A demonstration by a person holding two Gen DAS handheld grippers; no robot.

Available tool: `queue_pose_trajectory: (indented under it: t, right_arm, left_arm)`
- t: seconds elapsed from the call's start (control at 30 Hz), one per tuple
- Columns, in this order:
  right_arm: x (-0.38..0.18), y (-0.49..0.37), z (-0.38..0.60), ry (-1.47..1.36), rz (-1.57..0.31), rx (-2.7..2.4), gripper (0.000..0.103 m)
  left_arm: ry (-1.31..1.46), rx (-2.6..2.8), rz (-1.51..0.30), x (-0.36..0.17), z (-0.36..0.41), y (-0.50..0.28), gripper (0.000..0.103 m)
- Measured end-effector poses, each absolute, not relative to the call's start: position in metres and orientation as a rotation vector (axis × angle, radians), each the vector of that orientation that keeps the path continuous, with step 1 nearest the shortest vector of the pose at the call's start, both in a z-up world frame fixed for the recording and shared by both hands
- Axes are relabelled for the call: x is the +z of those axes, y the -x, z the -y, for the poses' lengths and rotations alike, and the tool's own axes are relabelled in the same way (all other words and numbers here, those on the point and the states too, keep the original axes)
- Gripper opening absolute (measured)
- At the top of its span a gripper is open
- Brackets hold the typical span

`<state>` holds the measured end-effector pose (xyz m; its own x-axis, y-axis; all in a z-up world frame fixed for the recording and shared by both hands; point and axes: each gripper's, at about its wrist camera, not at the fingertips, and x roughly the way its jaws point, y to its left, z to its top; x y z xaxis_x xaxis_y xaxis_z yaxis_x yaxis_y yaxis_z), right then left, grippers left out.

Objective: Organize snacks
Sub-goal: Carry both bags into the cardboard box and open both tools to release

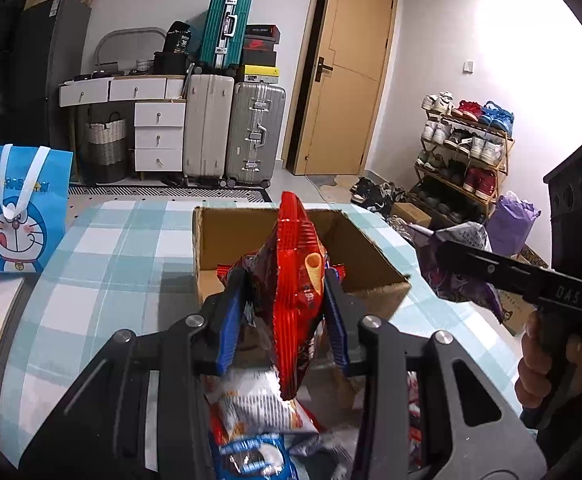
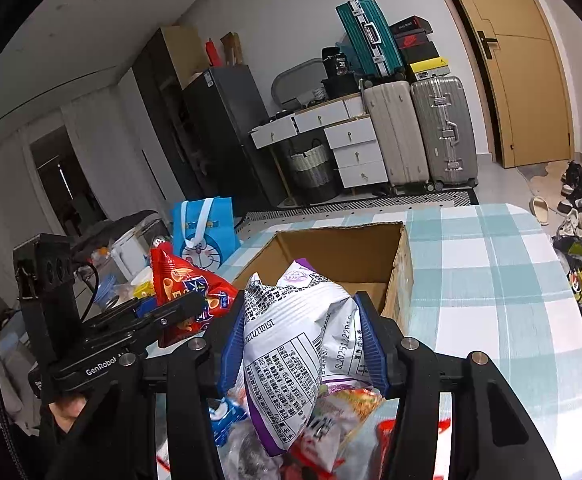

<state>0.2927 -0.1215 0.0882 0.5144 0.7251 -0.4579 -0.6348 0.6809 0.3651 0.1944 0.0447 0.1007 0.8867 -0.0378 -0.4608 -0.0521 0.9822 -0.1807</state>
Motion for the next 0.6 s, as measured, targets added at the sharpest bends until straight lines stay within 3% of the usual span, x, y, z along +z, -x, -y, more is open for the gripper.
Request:
queue_pose_trajectory:
  t: [0.6]
  right_arm:
    - [0.073, -0.357, 0.097, -0.222, -0.640, 0.789, 0.052]
  left_arm:
    - [0.175, 0.039, -0.527, 0.071, -0.063, -0.285, 0.034]
